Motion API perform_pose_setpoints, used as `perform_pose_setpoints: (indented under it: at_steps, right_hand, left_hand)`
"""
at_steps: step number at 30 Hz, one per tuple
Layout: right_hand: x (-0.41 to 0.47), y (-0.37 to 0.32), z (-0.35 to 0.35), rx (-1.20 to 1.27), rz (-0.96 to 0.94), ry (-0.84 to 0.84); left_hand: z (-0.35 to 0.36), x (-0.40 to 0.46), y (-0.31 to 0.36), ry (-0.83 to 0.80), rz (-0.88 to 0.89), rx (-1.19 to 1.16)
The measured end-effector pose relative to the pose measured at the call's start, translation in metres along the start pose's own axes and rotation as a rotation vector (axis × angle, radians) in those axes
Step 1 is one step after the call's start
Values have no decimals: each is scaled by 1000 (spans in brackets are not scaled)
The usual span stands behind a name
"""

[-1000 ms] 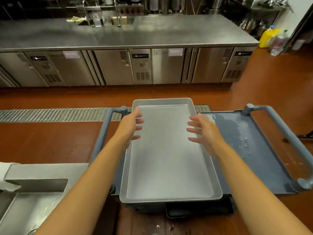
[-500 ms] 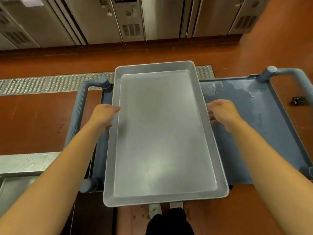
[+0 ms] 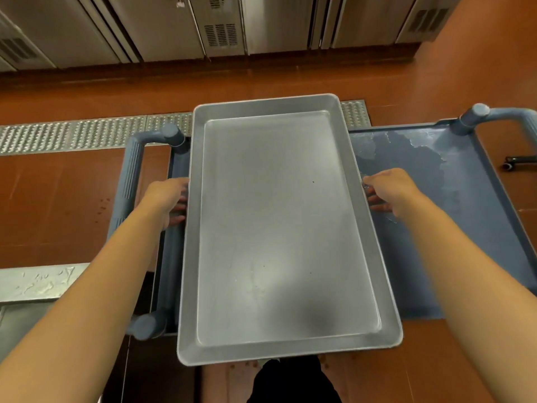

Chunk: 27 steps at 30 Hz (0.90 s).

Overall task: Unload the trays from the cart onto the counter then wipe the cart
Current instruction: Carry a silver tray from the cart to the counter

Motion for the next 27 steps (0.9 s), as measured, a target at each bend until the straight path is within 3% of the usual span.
perform_pose_setpoints:
  at_steps: [12, 19, 22, 27]
  right_hand:
    - [22, 13, 2, -33, 42, -15]
    - [37, -4, 3, -572, -140, -7]
    - [40, -11, 11, -742, -210, -79]
    - [43, -11, 17, -776, -235, -106]
  left_hand:
    - [0, 31, 2, 15, -15, 66]
    - [10, 34, 31, 338, 249, 769]
    - [13, 38, 36, 384, 274, 911]
    - [18, 45, 34, 362, 304, 966]
Point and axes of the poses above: each hand's wrist, its own x-axis towards the middle knuckle, its own z-axis out of the palm, y = z × x, the point moved 8 cm from there along x, towards the middle knuckle, and after that the axes turned 12 degrees about -z, right-handed, at the moved point
